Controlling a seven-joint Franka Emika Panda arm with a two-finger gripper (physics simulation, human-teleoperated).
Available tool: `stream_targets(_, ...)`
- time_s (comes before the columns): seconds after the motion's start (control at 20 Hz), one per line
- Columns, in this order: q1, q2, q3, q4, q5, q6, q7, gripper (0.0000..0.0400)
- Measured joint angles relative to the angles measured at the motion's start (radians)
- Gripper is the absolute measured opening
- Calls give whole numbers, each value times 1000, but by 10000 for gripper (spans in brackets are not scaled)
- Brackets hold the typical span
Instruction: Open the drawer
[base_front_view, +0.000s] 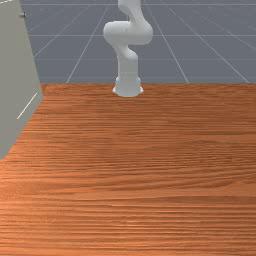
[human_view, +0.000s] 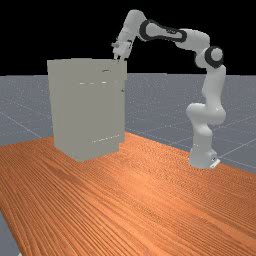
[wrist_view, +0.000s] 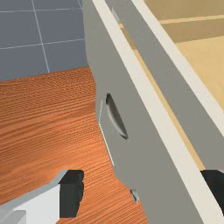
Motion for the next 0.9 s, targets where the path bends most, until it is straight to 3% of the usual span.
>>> stream_targets(0.3,5,-59,54,-114,-13,45,21,400)
stream_targets(0.55,26,-182,180,-235,-12,41,97,400)
stream_targets(0.9,55,-229,379,-284,-18,-1,257,400)
